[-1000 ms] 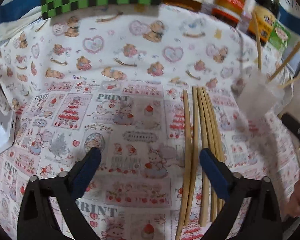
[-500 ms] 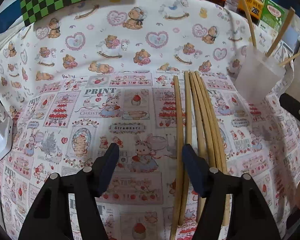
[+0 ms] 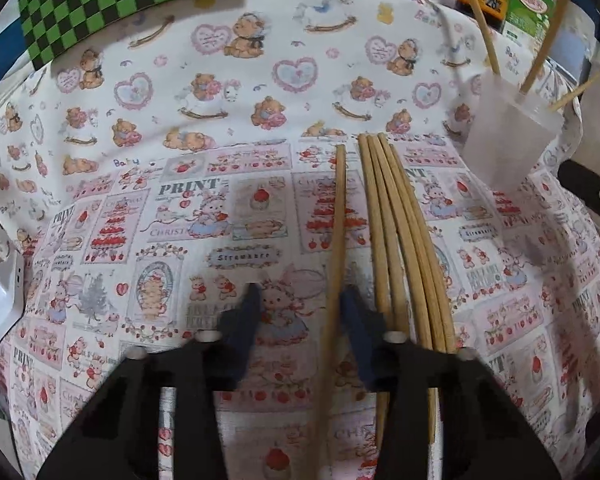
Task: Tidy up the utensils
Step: 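Lift the held chopstick upright with the left gripper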
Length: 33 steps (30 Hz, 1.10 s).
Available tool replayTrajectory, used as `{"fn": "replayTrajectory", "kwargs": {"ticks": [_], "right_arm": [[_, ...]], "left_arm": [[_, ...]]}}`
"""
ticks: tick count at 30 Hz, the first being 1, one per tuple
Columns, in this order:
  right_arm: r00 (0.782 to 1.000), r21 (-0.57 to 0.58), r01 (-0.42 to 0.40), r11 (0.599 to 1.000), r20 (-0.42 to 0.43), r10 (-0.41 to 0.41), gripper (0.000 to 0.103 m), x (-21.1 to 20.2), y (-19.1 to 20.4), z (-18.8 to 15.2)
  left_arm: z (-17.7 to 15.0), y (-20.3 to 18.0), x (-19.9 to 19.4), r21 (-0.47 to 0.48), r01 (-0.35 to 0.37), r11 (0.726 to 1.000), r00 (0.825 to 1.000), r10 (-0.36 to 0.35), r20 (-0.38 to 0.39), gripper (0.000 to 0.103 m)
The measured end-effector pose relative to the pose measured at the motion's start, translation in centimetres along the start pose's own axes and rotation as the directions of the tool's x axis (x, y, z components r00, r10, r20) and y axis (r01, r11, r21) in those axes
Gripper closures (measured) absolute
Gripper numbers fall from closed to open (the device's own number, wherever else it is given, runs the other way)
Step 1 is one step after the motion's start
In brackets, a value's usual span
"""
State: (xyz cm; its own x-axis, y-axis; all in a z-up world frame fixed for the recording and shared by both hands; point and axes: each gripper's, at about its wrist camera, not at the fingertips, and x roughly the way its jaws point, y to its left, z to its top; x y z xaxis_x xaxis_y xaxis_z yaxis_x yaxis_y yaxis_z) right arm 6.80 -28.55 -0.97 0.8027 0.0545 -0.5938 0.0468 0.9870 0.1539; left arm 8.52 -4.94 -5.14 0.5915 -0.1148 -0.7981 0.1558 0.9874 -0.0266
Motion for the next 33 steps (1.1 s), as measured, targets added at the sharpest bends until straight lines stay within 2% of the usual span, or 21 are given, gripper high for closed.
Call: {"fn": "replayTrajectory", "kwargs": {"ticks": [3,4,5,7,9,12,15,18,20,22,23,25,27,29,33], "right_arm": [[1.0,0.01,-0.002,1.0,-0.012,0.002,0.009,0.3,-0.1,0.0],[1.0,0.013,-0.004,1.0,-0.019,0.005,0.009,0.4,-0.2,-0.1],[1.0,0.016,-0.007,1.0,-0.025,0.007,0.009,0.5,-0.2,-0.1],[0.999,0.019,-0.009,1.0,-0.033,0.009,0.009,0.7,-0.2,-0.2],[0.999,0.019,-0.009,1.0,-0.037,0.009,0.009,0.7,-0.2,-0.3],[0.999,0.016,-0.006,1.0,-0.034,0.007,0.009,0.6,-0.1,-0.3],[1.0,0.014,-0.007,1.0,-0.028,0.007,0.009,0.5,0.0,-0.3],[1.0,0.006,-0.015,1.0,-0.023,0.015,0.009,0.4,0.2,-0.4],[0.997,-0.04,-0.073,0.997,-0.032,0.072,0.009,0.5,1.0,-0.5],[0.987,-0.141,-0.148,0.979,-0.085,0.137,0.011,0.9,2.5,-0.9],[0.977,-0.182,-0.194,0.964,-0.129,0.172,0.015,1.2,3.4,-1.3],[0.962,-0.226,-0.246,0.943,-0.174,0.209,0.019,1.4,4.9,-2.2],[0.959,-0.286,-0.256,0.923,-0.198,0.204,0.023,1.5,6.5,-3.1],[0.962,-0.339,-0.244,0.909,-0.201,0.183,0.025,1.7,7.6,-3.9],[0.966,-0.399,-0.205,0.893,-0.23,0.119,0.028,2.8,8.7,-4.9]], "left_arm": [[0.1,0.7,-0.1,-0.039,0.042,0.998,0.999,-0.042,-0.009,0.085],[0.1,1.0,-0.2,-0.054,0.061,0.997,0.998,-0.061,-0.013,0.092],[0.1,1.2,-0.3,-0.066,0.08,0.995,0.997,-0.081,-0.018,0.095],[0.0,1.5,-0.4,-0.086,0.097,0.992,0.995,-0.099,-0.017,0.095],[-0.1,1.8,-1.0,-0.096,0.079,0.992,0.997,-0.079,0.003,0.096],[0.1,2.4,-2.8,-0.124,0.065,0.99,0.996,-0.057,0.068,0.097],[0.2,3.0,-5.4,-0.142,0.106,0.984,0.981,-0.08,0.176,0.097],[0.2,3.5,-7.7,-0.156,0.149,0.977,0.955,-0.101,0.279,0.097],[0.5,3.7,-8.7,-0.164,0.157,0.974,0.938,-0.095,0.332,0.097],[0.7,3.7,-9.6,-0.164,0.118,0.979,0.922,-0.047,0.384,0.097],[0.7,3.7,-10.3,-0.157,0.092,0.983,0.912,-0.02,0.41,0.097],[0.6,3.8,-11.4,-0.151,0.072,0.986,0.893,0.004,0.45,0.097],[0.5,4.0,-12.1,-0.152,0.083,0.985,0.877,0.0,0.481,0.097],[0.5,3.9,-12.4,-0.146,0.091,0.985,0.87,-0.007,0.493,0.097],[0.5,3.7,-12.6,-0.143,0.081,0.986,0.866,0.002,0.5,0.097]]}}
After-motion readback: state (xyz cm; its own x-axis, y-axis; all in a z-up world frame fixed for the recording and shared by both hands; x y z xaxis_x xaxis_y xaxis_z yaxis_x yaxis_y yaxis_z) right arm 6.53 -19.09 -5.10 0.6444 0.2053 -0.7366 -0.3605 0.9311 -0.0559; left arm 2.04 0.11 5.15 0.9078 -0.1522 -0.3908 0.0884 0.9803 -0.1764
